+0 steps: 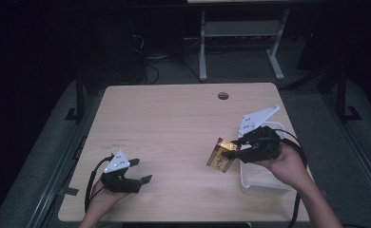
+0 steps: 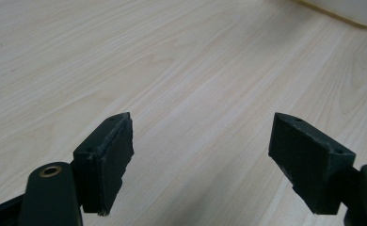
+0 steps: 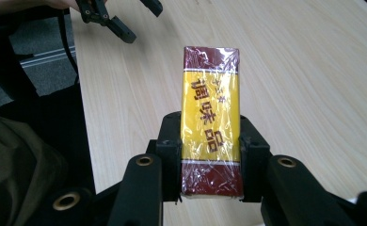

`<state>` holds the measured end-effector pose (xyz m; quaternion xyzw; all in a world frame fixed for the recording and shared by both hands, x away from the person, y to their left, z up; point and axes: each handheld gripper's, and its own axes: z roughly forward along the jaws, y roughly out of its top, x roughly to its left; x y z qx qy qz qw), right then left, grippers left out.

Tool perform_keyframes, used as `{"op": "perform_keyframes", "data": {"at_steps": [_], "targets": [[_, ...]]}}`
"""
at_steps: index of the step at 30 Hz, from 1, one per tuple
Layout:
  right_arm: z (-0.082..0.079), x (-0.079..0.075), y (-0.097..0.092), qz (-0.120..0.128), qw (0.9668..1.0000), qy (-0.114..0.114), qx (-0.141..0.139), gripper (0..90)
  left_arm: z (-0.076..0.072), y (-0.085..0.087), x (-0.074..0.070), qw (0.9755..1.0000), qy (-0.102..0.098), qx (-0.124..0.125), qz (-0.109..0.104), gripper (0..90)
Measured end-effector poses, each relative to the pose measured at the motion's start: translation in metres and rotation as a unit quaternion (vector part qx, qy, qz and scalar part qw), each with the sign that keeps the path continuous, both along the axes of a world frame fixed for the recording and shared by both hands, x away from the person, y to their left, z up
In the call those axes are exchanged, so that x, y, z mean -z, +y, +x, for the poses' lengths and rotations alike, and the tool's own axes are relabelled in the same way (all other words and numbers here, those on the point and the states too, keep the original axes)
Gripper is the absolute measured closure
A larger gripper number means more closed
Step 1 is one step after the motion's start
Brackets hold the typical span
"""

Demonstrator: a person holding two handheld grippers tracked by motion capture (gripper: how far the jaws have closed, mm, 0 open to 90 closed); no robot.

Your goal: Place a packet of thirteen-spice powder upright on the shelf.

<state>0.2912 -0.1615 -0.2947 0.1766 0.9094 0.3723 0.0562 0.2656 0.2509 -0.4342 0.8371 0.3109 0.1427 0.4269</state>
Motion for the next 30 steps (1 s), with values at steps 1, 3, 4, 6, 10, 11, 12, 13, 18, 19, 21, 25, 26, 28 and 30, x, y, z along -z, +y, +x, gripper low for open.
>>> {"op": "perform_keyframes", "data": {"at_steps": [1,3,4,6,10,11,12,13,18,19,21,25,26,28,30], "targets": [[0.0,-0.001,-0.003,-0.001,1.0,0.0,0.002,68.3,0.0,0.0,0.0,1.0,-0.001,0.0,0.002,21.9],[-0.001,-0.003,-0.007,-0.002,1.0,-0.004,0.003,68.3,0.0,0.0,0.0,1.0,0.0,0.001,0.001,21.9],[-0.002,-0.004,-0.01,-0.001,1.0,-0.004,0.003,68.3,0.0,0.001,0.0,1.0,0.001,0.0,0.0,21.9],[-0.003,-0.005,-0.015,-0.003,1.0,-0.007,0.003,68.3,0.001,0.001,0.0,1.0,0.0,-0.001,-0.001,21.9],[-0.006,-0.006,-0.027,-0.012,0.9998,-0.014,0.004,68.3,0.001,0.001,0.001,1.0,0.001,-0.002,0.0,21.8],[-0.006,-0.006,-0.029,-0.014,0.9998,-0.016,0.005,68.3,0.001,0.002,0.0,1.0,0.001,-0.002,-0.001,21.7],[-0.007,-0.006,-0.033,-0.018,0.9997,-0.017,0.005,68.3,0.001,0.002,0.0,1.0,0.0,-0.003,-0.002,21.8],[-0.008,-0.006,-0.035,-0.019,0.9996,-0.018,0.007,68.3,0.001,0.002,0.0,1.0,0.0,-0.003,-0.001,21.8],[-0.013,-0.006,-0.048,-0.03,0.9993,-0.024,0.005,68.3,0.001,0.002,0.0,1.0,0.001,-0.002,-0.002,21.6],[-0.014,-0.006,-0.052,-0.033,0.9991,-0.027,0.004,68.3,0.001,0.002,0.0,1.0,0.002,-0.002,-0.003,21.5],[-0.016,-0.006,-0.058,-0.037,0.9989,-0.027,0.003,68.3,0.001,0.002,0.0,1.0,0.002,-0.002,-0.001,21.5],[-0.017,-0.003,-0.067,-0.042,0.9988,-0.024,-0.004,68.3,0.002,0.002,0.001,1.0,0.004,-0.003,0.0,21.4],[-0.018,-0.003,-0.07,-0.046,0.9987,-0.023,-0.006,68.2,0.002,0.003,0.0,1.0,0.004,-0.003,-0.001,21.4],[-0.019,-0.001,-0.075,-0.05,0.9984,-0.026,-0.011,68.2,0.002,0.003,0.0,1.0,0.002,-0.005,-0.001,21.4],[-0.019,0.001,-0.08,-0.05,0.9984,-0.021,-0.016,68.3,0.002,0.004,0.0,1.0,0.0,-0.008,-0.001,21.4]]}}
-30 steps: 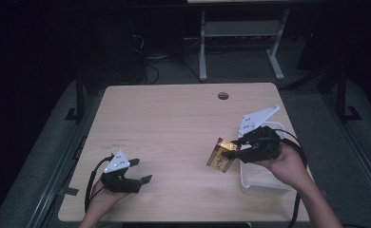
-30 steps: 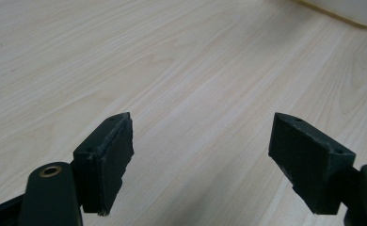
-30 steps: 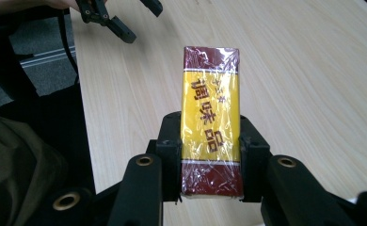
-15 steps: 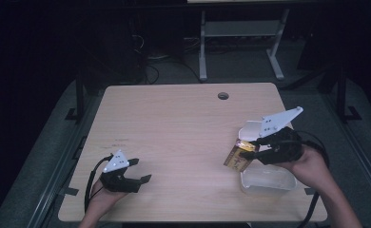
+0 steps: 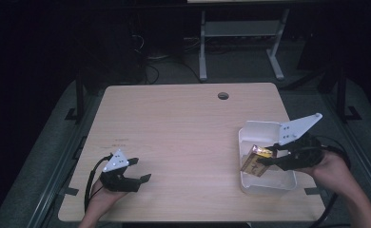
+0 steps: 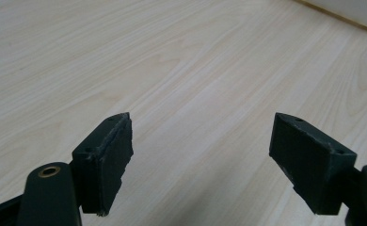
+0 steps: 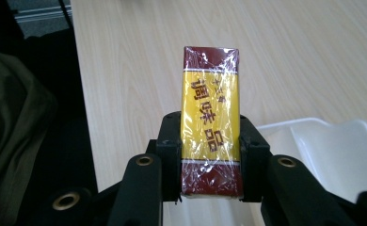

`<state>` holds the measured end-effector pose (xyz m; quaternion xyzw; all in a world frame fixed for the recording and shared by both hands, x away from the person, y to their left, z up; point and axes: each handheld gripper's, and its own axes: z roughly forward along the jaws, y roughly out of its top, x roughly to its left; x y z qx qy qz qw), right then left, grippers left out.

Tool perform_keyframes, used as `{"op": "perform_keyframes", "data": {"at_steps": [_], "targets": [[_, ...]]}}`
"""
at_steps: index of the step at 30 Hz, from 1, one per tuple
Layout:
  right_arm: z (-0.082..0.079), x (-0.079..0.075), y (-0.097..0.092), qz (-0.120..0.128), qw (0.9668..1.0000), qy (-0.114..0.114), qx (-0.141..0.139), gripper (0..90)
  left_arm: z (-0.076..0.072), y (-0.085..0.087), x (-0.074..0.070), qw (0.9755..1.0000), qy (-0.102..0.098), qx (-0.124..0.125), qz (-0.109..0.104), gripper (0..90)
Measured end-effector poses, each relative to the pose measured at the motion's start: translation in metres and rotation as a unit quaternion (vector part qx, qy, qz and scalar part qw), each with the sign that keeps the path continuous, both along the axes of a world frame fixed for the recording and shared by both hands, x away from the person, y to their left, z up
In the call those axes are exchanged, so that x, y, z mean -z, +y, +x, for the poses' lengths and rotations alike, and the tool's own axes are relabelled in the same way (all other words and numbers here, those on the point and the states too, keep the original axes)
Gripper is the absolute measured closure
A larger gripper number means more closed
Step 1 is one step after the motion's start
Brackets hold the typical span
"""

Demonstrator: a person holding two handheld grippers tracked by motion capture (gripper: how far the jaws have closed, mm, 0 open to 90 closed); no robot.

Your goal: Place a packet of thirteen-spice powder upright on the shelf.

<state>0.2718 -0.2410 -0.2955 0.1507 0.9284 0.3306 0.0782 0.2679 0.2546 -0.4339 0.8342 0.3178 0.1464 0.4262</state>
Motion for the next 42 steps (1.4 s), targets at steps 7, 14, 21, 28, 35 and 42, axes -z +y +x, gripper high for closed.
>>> {"op": "perform_keyframes", "data": {"at_steps": [7,14,21,28,35,42], "targets": [[-0.004,0.004,-0.015,0.003,1.0,0.004,-0.008,68.2,0.001,0.004,0.0,0.9999,-0.002,-0.007,-0.01,21.4],[-0.005,0.011,-0.024,-0.009,0.9999,0.007,-0.013,68.2,0.003,0.002,0.001,1.0,0.002,-0.005,-0.004,21.4],[-0.005,0.017,-0.028,-0.005,0.9996,0.014,-0.022,68.2,0.004,0.006,0.002,0.9999,0.004,-0.012,-0.01,21.4],[-0.002,0.027,-0.03,-0.006,0.9995,0.023,-0.02,68.1,0.005,0.005,0.003,0.9999,0.007,-0.011,-0.009,21.3],[0.001,0.042,-0.032,-0.014,0.9993,0.031,-0.017,68.1,0.005,0.006,0.003,0.9998,0.008,-0.013,-0.01,21.3],[0.003,0.052,-0.032,-0.019,0.9989,0.041,-0.013,68.0,0.005,0.005,0.004,0.9998,0.009,-0.012,-0.01,21.2]]}}
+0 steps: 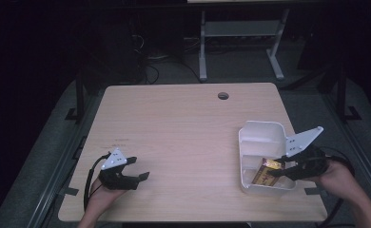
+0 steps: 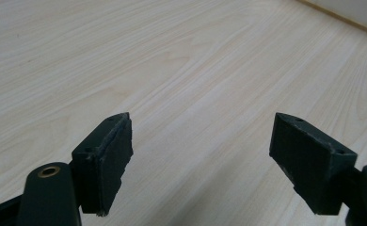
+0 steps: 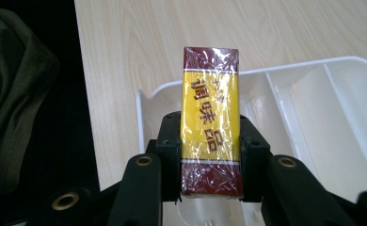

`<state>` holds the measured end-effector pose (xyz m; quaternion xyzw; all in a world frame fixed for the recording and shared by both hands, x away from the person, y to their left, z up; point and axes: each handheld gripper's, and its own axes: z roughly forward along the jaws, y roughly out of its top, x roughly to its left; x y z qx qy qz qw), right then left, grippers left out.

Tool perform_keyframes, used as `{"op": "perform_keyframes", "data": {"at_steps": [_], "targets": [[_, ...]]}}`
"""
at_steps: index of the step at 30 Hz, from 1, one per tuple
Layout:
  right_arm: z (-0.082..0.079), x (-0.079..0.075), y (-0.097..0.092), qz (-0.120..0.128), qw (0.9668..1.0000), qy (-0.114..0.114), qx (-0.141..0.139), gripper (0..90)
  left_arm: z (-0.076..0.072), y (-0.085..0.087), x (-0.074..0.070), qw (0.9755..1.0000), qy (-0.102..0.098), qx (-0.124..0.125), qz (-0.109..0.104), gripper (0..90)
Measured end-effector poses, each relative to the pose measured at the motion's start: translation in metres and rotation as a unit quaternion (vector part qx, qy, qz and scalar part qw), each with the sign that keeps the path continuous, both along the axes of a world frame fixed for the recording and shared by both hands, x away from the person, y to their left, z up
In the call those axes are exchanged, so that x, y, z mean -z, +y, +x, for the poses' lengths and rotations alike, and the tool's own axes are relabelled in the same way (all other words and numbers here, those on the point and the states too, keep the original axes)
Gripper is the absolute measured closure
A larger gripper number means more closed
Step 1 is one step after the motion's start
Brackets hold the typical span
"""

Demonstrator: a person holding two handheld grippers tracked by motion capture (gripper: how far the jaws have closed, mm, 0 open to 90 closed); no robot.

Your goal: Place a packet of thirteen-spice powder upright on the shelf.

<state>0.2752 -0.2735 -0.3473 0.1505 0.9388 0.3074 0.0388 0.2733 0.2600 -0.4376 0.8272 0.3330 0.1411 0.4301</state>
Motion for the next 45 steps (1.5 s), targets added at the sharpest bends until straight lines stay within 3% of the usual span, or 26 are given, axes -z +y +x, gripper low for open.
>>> {"op": "perform_keyframes", "data": {"at_steps": [17,27,36,45], "targets": [[0.002,0.019,-0.005,-0.026,0.9996,0.002,0.003,67.8,0.001,0.001,0.0,1.0,0.003,-0.001,-0.007,21.4],[0.004,0.022,-0.01,-0.02,0.9996,0.006,0.017,66.8,0.0,0.001,0.0,1.0,0.003,0.0,-0.008,21.4],[0.002,0.019,-0.008,-0.019,0.9993,0.0,0.031,59.8,0.0,0.001,-0.001,0.9999,0.004,0.0,-0.011,21.3],[-0.001,0.014,-0.002,0.006,0.999,-0.003,0.044,48.1,0.0,0.003,-0.002,0.9999,0.004,0.0,-0.013,21.3]]}}
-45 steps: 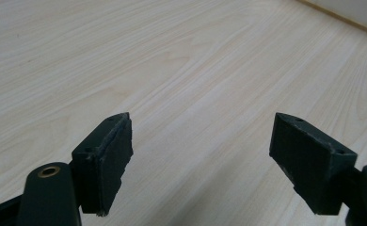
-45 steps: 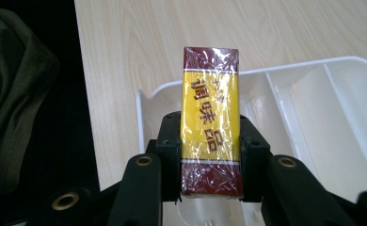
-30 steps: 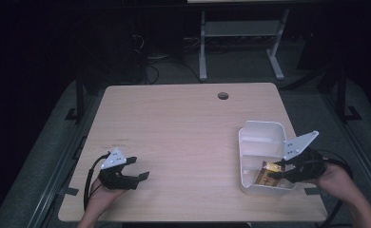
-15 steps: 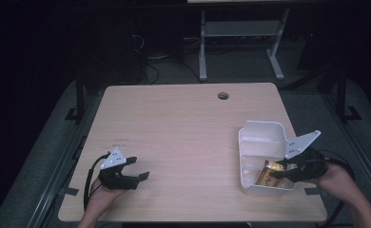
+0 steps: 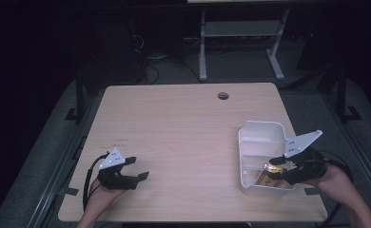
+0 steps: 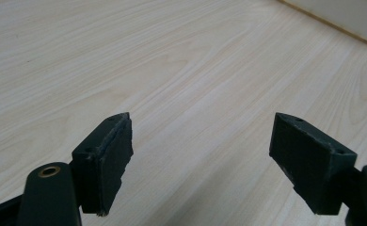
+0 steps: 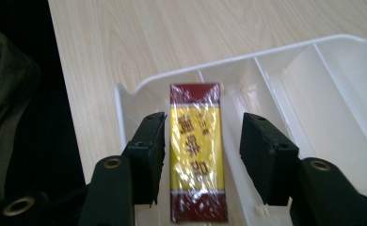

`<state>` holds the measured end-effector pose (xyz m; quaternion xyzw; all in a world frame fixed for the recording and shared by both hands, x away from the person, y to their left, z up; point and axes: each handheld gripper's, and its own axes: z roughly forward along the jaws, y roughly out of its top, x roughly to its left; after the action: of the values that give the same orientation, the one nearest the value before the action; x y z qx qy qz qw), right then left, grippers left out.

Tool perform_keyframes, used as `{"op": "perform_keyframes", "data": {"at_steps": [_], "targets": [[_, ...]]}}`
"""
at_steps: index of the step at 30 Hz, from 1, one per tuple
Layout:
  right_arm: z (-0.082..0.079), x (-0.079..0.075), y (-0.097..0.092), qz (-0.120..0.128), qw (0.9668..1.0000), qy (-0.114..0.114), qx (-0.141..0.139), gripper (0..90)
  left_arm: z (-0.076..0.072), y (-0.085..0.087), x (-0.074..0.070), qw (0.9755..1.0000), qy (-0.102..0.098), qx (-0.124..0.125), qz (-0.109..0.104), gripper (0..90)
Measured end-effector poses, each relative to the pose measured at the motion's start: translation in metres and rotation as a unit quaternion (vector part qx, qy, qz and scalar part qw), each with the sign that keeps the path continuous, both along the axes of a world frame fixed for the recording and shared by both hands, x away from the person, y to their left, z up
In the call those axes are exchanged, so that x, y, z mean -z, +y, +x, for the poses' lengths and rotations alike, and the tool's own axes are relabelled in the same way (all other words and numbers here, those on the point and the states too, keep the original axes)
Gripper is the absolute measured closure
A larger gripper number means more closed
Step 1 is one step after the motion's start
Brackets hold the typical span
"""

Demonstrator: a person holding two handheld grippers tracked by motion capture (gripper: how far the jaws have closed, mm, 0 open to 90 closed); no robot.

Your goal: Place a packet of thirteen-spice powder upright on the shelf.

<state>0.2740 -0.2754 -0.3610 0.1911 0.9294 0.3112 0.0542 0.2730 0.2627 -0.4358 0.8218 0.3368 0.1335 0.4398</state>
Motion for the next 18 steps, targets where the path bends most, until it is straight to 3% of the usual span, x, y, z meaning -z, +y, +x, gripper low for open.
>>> {"op": "perform_keyframes", "data": {"at_steps": [6,11,18], "targets": [[-0.001,-0.002,0.007,0.005,1.0,0.0,0.006,43.1,0.0,0.001,0.0,1.0,0.002,0.001,-0.002,21.3],[-0.003,-0.007,0.013,0.022,0.9996,-0.009,0.017,39.4,0.0,0.002,0.0,1.0,0.002,0.0,-0.003,21.3],[-0.004,-0.013,0.025,0.041,0.9989,-0.004,0.024,37.6,0.0,0.002,-0.001,1.0,0.002,0.0,-0.005,21.0]]}}
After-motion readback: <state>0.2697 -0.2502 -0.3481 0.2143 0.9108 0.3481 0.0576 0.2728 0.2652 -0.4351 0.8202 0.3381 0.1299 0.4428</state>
